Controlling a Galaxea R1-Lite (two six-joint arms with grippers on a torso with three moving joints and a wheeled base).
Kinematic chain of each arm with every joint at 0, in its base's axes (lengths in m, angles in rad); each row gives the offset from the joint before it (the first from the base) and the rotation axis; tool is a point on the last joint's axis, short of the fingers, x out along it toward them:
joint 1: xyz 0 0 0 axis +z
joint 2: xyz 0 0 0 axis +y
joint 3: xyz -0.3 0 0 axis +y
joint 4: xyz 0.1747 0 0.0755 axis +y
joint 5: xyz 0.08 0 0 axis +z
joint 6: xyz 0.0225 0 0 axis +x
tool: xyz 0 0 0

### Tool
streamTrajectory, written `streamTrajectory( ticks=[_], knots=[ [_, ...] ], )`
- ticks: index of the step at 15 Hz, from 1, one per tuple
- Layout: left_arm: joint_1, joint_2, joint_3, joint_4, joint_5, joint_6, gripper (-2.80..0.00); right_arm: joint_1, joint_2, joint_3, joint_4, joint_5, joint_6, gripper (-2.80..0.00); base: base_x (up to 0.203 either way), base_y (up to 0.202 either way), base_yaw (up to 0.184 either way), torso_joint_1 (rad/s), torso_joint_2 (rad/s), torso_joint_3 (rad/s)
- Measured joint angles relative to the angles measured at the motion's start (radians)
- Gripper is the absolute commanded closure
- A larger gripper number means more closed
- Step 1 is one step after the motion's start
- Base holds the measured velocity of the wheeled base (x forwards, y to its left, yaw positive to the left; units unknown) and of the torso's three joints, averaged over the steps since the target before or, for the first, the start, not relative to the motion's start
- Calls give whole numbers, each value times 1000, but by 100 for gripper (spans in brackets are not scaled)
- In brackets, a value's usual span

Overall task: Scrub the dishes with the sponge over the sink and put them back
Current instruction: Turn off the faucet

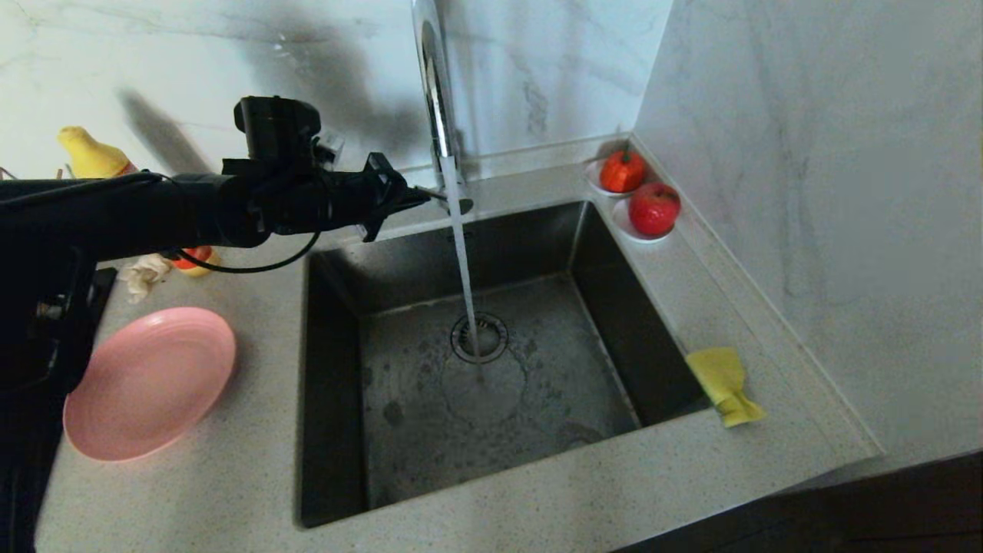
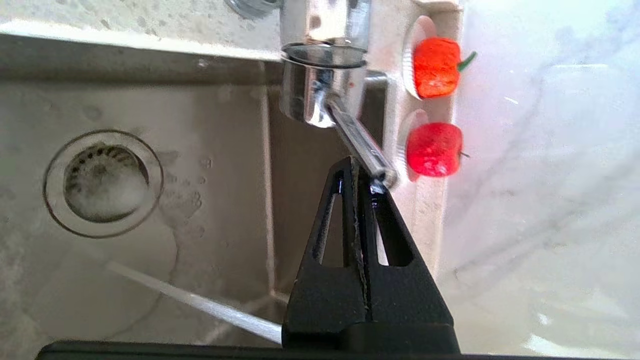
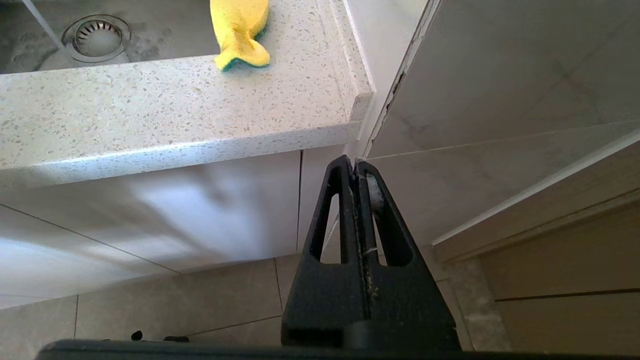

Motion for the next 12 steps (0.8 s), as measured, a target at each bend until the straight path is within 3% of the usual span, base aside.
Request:
streamTrajectory(
  ticks=[2, 7, 12],
  knots=[
    [0, 16, 0, -32, 37, 0, 0, 0, 0, 0, 0, 0, 0, 0, 0, 0, 0, 0, 0, 0],
    [2, 28, -2, -108, 58, 0, 0, 0, 0, 0, 0, 0, 0, 0, 0, 0, 0, 0, 0, 0],
    [1, 28, 7, -60, 58, 4, 0, 0, 0, 0, 0, 0, 0, 0, 0, 0, 0, 0, 0, 0]
  ],
)
